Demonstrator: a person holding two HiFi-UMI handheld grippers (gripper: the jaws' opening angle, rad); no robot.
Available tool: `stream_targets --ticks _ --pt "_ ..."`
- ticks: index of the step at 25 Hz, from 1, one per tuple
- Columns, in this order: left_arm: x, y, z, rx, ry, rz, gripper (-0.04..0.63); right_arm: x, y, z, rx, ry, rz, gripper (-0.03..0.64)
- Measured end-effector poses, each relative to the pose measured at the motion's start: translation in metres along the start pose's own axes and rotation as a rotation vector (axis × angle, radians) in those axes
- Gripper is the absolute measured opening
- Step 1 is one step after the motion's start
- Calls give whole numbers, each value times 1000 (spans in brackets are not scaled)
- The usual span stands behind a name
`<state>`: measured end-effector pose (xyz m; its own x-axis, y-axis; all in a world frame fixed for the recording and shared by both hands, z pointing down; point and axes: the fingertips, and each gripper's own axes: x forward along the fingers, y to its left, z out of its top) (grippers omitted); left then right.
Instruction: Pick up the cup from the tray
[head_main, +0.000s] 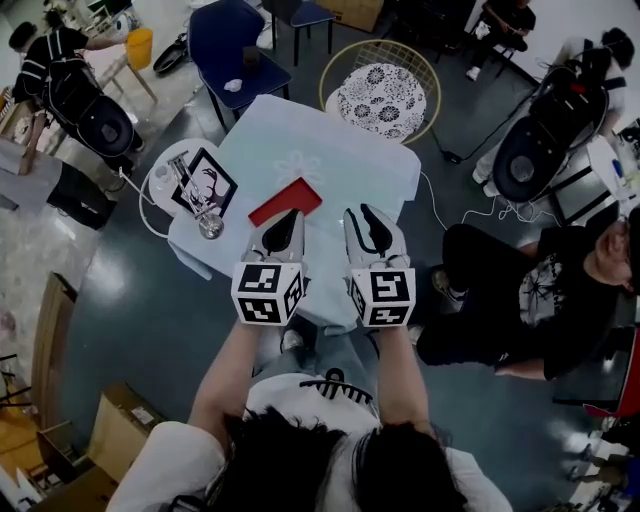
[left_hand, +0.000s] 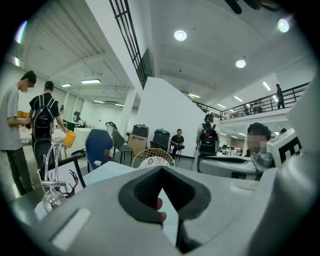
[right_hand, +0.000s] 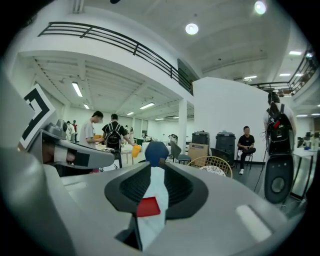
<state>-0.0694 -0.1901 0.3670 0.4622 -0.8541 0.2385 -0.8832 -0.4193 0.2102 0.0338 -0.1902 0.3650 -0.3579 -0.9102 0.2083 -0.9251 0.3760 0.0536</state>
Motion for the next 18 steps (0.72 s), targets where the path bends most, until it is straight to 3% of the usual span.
stream_targets --ticks 2,3,18 --pt "-2 -1 1 1 -8 -2 1 -3 -3 0 14 -2 -32 32" --pt "-3 0 0 2 -9 -3 1 -4 -2 -1 20 2 -36 23" --pt "-26 -14 -1 -3 -30 -47 1 -26 30 2 20 27 -22 23"
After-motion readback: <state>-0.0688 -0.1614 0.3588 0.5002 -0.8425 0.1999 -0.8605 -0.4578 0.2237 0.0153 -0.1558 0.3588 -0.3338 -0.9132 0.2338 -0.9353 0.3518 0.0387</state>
